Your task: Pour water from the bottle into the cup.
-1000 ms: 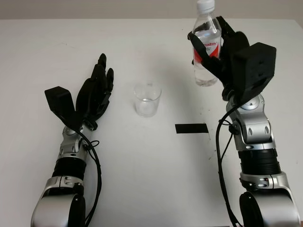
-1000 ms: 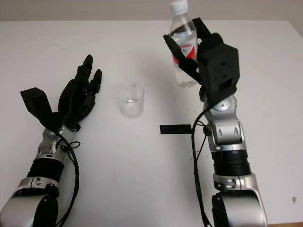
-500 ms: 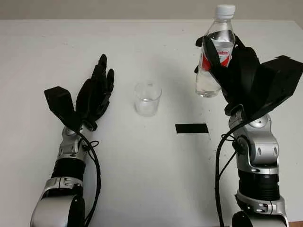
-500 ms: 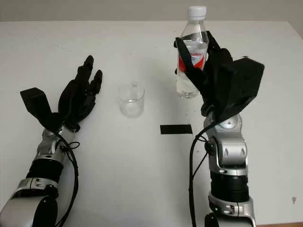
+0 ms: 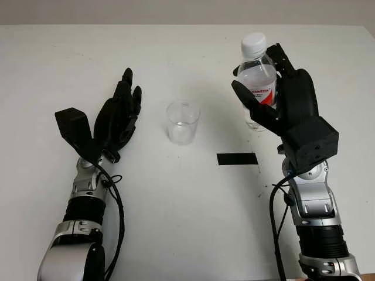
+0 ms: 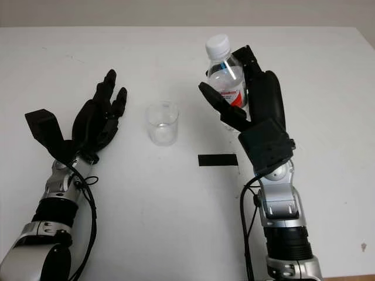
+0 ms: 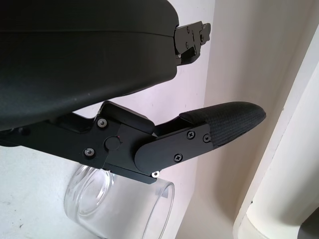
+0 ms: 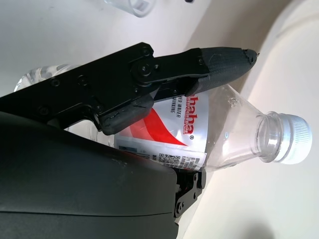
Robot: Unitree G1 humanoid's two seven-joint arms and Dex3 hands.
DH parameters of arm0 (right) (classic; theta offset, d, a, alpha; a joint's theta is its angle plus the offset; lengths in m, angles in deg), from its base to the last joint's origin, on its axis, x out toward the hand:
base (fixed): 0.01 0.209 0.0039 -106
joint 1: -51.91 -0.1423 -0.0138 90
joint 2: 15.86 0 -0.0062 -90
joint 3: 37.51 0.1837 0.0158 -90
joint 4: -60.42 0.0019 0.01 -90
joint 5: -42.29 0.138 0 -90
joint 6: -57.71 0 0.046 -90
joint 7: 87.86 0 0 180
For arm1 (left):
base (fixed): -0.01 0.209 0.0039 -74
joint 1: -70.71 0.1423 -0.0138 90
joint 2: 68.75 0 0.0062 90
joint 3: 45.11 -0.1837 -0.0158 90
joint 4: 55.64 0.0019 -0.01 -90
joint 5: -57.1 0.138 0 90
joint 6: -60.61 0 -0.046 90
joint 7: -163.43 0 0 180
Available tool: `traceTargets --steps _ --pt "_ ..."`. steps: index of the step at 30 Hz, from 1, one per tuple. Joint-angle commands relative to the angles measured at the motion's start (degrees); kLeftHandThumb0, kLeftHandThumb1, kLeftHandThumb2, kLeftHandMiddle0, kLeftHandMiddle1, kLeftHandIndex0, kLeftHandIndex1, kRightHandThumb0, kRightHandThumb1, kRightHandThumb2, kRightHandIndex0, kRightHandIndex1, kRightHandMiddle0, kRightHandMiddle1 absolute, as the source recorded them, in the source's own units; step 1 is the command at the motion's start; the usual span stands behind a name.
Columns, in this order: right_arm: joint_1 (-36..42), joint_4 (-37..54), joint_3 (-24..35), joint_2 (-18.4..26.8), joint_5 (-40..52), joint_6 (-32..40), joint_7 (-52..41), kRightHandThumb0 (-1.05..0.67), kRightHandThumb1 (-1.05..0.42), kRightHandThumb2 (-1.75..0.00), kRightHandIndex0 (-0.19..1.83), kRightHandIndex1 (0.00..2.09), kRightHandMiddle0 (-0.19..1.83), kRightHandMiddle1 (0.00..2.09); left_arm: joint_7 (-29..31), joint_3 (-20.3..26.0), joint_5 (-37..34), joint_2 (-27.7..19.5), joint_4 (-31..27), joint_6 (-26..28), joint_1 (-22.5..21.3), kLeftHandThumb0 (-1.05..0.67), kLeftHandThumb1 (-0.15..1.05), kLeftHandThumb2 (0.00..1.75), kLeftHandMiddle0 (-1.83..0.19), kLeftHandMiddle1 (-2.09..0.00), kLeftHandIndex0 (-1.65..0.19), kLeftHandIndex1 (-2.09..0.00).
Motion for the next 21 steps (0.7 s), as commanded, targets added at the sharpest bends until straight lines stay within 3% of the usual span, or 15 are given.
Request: traceTargets --steps 1,12,21 --pt "0.34 0.31 0.92 -0.96 0.59 -0.86 1.02 -0.39 -1.05 -0.36 1.30 2.09 0.95 2.09 0.07 -0.26 0.16 0.01 0.61 0.46 1.54 -0.85 1.05 0.75 0.19 0.00 0.19 0.00" --pt "2.11 0.46 2.69 -8.91 9.78 2.77 2.40 -0.41 -1.05 -0.40 1.35 2.09 1.03 2.09 0.54 0.01 -0.02 -0.19 1.69 0.20 0.90 -0.84 1.05 0.74 0.19 0.00 0.19 0.00" --pt "3.00 -1.24 1.83 -9.83 7.89 2.44 3.79 -0.39 -1.05 -0.38 1.25 2.09 0.79 2.09 0.61 -0.17 0.18 -0.33 1.22 0.32 1.37 -0.84 1.05 0.75 0.19 0.00 0.19 0.00"
